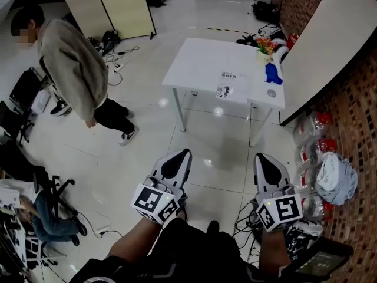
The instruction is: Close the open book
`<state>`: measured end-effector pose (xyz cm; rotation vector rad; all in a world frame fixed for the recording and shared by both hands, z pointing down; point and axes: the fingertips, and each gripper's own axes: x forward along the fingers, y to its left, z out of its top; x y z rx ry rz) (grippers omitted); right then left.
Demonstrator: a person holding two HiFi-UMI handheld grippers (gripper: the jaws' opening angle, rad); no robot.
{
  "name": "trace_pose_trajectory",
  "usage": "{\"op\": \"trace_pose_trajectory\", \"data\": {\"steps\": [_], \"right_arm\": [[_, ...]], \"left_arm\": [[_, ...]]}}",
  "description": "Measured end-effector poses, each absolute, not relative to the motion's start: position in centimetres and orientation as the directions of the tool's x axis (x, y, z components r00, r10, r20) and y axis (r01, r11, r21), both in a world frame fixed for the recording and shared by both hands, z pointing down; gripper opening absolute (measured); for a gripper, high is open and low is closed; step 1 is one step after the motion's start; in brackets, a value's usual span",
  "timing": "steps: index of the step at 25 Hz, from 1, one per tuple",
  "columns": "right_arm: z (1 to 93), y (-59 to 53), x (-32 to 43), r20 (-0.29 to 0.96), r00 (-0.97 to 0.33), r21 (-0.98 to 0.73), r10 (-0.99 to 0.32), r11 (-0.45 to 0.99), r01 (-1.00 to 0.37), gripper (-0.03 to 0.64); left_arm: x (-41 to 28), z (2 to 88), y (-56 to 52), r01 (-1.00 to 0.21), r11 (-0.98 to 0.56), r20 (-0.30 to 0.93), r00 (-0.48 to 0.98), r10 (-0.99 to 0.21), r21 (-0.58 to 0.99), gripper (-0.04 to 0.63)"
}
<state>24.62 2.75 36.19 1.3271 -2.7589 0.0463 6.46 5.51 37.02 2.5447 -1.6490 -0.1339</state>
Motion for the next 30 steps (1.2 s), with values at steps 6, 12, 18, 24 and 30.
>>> {"op": "trace_pose_trajectory", "data": {"steps": [6,12,18,24,30], "right_arm": [[35.4,7.7,26.2,0.042,-0.656,-0.043,-0.754,0.655,-0.755,0.002],[34.8,13.3,23.5,0.048,-0.658,-0.023,-0.751,0.658,-0.753,0.002],[35.5,20.3,19.2,0.080,-0.619,0.039,-0.781,0.623,-0.781,0.002],[35.8,28.0,14.1,0.087,-0.600,-0.035,-0.796,0.599,-0.800,0.002],[34.4,33.6,14.9,0.092,-0.554,-0.002,-0.827,0.556,-0.831,0.002]], "left_arm": [[8.9,35.1,12.8,-0.896,-0.439,-0.019,0.438,-0.899,0.066,0.003],[7.5,34.5,18.3,-0.884,-0.462,-0.024,0.461,-0.887,0.075,0.003],[3.4,36.3,25.1,-0.862,-0.490,0.001,0.494,-0.869,0.129,0.003],[-1.2,36.8,31.6,-0.817,-0.562,0.026,0.570,-0.821,0.128,0.003],[-0.1,34.8,36.1,-0.786,-0.595,-0.002,0.604,-0.797,0.166,0.003]]}}
